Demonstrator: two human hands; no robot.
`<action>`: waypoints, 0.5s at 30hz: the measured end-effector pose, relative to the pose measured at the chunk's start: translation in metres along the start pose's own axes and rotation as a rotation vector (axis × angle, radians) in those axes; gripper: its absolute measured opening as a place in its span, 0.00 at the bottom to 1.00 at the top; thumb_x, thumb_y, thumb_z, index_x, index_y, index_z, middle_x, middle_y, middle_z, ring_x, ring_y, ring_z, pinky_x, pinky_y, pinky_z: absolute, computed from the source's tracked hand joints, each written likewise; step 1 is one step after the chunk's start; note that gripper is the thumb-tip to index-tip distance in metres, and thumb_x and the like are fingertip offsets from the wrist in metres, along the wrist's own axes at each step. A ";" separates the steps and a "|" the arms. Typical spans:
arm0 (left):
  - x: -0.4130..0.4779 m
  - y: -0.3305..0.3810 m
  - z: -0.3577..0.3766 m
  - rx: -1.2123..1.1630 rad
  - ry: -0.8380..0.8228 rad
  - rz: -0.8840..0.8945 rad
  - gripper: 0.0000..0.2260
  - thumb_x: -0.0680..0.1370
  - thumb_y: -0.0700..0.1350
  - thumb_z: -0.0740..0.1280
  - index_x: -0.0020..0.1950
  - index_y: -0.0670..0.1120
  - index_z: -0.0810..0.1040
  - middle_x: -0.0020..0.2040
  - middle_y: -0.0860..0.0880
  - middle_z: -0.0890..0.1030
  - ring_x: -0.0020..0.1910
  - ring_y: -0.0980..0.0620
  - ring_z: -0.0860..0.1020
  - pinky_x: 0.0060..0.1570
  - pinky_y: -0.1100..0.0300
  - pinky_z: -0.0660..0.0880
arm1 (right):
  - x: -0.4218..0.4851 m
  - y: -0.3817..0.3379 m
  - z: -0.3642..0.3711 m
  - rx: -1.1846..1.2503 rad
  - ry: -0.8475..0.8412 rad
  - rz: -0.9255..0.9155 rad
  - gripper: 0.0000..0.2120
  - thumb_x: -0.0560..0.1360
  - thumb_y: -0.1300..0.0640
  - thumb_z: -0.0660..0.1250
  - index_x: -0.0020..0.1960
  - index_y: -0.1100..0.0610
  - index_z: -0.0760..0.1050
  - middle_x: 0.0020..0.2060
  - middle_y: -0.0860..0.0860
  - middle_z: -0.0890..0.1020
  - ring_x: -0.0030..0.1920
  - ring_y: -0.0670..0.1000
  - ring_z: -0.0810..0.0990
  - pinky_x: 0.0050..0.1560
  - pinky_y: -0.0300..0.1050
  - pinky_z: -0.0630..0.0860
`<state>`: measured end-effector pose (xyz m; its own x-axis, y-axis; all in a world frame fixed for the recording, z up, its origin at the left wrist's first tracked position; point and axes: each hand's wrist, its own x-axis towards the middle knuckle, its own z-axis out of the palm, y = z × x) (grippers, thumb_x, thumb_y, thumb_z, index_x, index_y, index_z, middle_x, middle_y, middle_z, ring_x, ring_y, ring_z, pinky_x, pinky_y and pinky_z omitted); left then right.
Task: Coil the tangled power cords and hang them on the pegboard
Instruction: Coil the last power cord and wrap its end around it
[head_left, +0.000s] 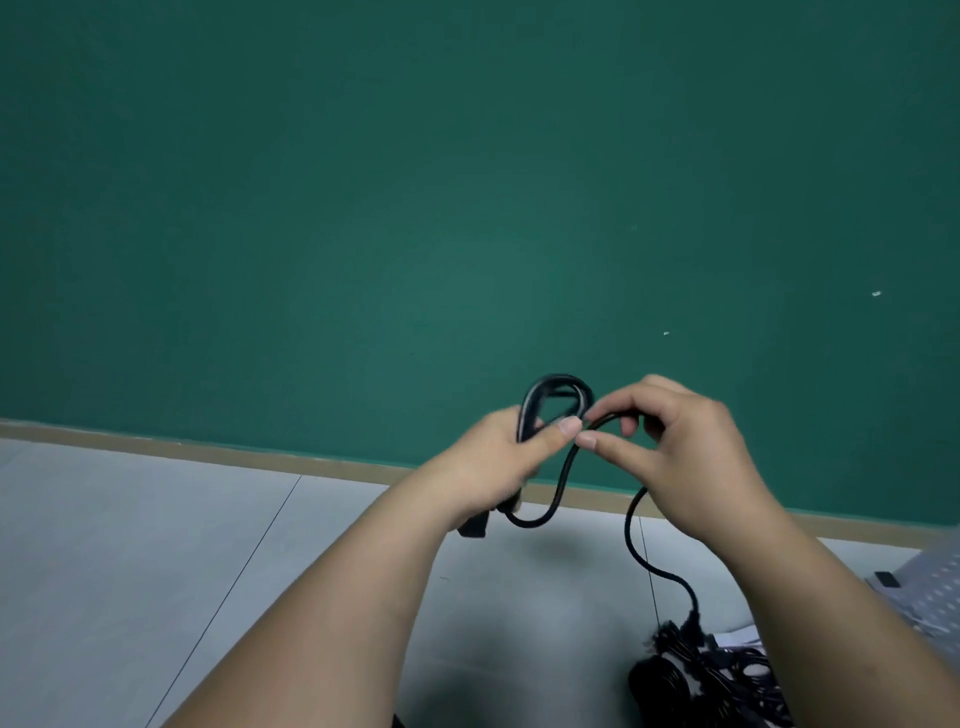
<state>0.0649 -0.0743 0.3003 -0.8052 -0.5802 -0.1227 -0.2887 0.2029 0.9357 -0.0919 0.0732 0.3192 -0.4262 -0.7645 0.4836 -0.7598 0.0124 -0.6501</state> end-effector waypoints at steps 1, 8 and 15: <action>-0.003 0.002 0.007 -0.082 -0.062 -0.019 0.19 0.78 0.72 0.66 0.46 0.56 0.77 0.31 0.54 0.70 0.28 0.50 0.69 0.38 0.50 0.73 | 0.001 0.000 -0.001 -0.004 0.036 -0.004 0.09 0.70 0.45 0.82 0.47 0.41 0.85 0.38 0.44 0.77 0.37 0.45 0.74 0.36 0.35 0.65; -0.014 0.018 0.022 -0.067 -0.280 0.118 0.11 0.80 0.56 0.74 0.52 0.51 0.79 0.35 0.51 0.71 0.29 0.55 0.69 0.31 0.59 0.71 | 0.000 -0.002 -0.011 0.083 0.127 0.027 0.13 0.67 0.51 0.85 0.48 0.43 0.86 0.39 0.45 0.79 0.35 0.45 0.70 0.37 0.34 0.65; -0.013 0.008 0.038 0.058 -0.239 -0.008 0.10 0.82 0.50 0.66 0.42 0.59 0.73 0.35 0.47 0.74 0.34 0.47 0.71 0.38 0.50 0.70 | 0.001 0.002 -0.001 0.025 0.094 0.048 0.13 0.69 0.52 0.84 0.50 0.44 0.86 0.47 0.43 0.79 0.49 0.44 0.79 0.47 0.29 0.70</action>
<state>0.0539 -0.0353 0.2965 -0.9004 -0.3802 -0.2114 -0.3195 0.2481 0.9145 -0.0948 0.0732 0.3189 -0.5073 -0.6993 0.5036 -0.7250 0.0304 -0.6881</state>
